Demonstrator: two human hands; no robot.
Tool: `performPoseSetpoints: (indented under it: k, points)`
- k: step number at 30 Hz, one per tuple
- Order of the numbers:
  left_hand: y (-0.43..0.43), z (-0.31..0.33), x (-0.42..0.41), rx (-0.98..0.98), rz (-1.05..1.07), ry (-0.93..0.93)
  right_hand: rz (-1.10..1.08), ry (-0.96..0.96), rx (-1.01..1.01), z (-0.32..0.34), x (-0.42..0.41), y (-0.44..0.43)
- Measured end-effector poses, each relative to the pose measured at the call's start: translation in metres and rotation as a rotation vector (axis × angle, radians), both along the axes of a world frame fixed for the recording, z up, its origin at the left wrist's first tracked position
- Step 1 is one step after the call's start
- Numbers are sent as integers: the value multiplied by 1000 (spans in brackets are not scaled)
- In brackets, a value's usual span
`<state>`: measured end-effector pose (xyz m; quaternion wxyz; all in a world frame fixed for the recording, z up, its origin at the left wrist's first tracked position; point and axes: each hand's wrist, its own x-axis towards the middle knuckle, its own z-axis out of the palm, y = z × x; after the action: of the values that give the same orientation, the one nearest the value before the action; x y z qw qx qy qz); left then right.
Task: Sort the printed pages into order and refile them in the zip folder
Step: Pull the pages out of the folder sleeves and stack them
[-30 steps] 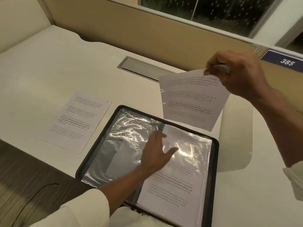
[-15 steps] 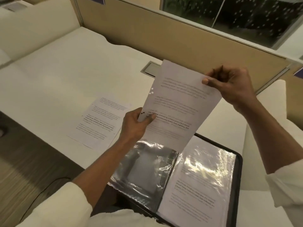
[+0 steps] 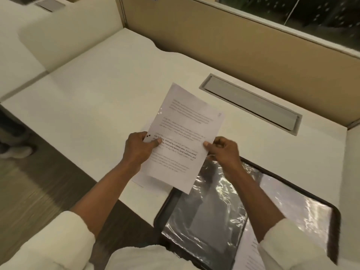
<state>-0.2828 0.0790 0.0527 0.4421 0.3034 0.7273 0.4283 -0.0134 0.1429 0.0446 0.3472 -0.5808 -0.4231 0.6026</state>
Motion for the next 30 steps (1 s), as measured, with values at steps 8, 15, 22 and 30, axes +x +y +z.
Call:
performPoseSetpoints:
  k: [8, 15, 22, 30]
  points:
    - [25, -36, -62, -227, -69, 386, -101, -31, -80, -51, -76, -11]
    - [39, -51, -76, -392, -102, 591, -129, -208, -42, -74, -105, -17]
    - [43, -55, -75, -536, -130, 693, -143, -334, 27, -80, -117, -19]
    - [45, -56, -74, -578, -199, 744, -91, -459, 38, -85, -121, -20]
